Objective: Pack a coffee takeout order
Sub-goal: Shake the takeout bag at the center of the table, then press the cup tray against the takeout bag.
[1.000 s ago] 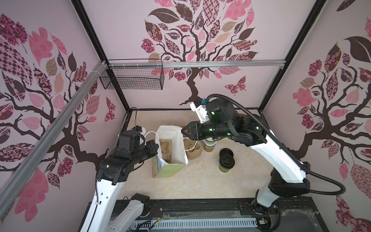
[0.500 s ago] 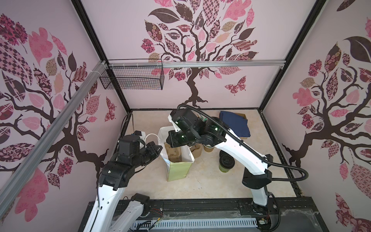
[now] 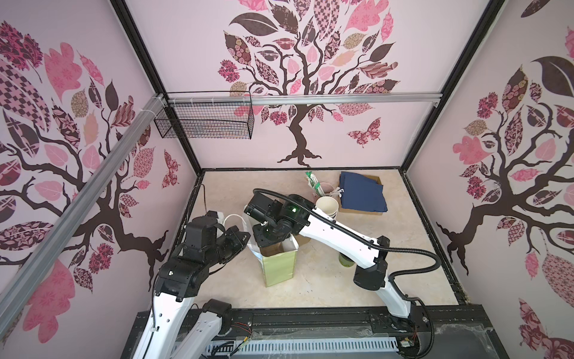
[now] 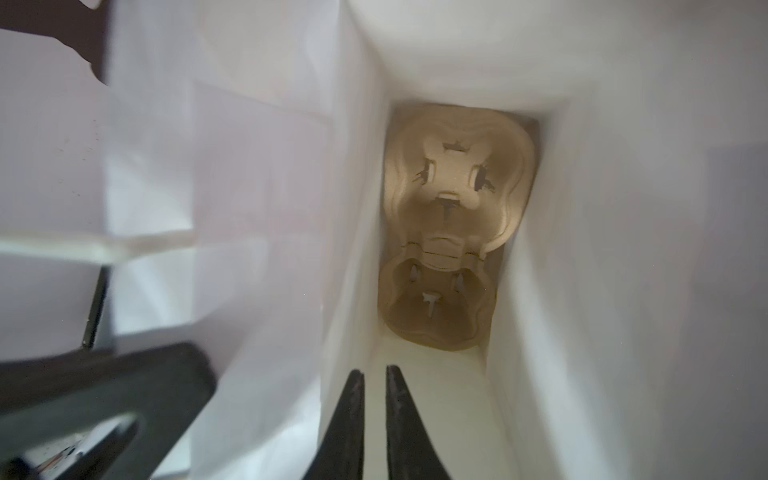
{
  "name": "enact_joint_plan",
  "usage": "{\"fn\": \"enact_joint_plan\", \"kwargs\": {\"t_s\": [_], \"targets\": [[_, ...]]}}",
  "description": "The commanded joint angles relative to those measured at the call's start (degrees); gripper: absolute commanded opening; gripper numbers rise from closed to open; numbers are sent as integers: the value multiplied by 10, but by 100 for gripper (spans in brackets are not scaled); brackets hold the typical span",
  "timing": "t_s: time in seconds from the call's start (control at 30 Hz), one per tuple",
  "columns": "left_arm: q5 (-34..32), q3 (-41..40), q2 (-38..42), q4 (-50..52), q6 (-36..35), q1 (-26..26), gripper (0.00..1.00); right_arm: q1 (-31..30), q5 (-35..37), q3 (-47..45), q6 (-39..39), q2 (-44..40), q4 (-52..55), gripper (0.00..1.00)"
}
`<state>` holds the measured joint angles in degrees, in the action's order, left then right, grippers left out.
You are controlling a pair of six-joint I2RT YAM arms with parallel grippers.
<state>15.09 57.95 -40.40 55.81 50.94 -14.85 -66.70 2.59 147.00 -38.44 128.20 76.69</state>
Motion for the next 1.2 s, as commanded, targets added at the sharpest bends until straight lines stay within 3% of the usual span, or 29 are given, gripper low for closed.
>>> {"fn": "enact_joint_plan", "kwargs": {"t_s": [0.0,0.57,1.17], "targets": [[-12,-6,3,12,-14,-2,0,-4,1,1,14,37,27,15],[-19,1,1,23,-22,-2,0,-1,63,-51,44,95,-2,14],[-25,-2,13,38,-28,-2,0,9,71,-136,50,116,-91,13]]}}
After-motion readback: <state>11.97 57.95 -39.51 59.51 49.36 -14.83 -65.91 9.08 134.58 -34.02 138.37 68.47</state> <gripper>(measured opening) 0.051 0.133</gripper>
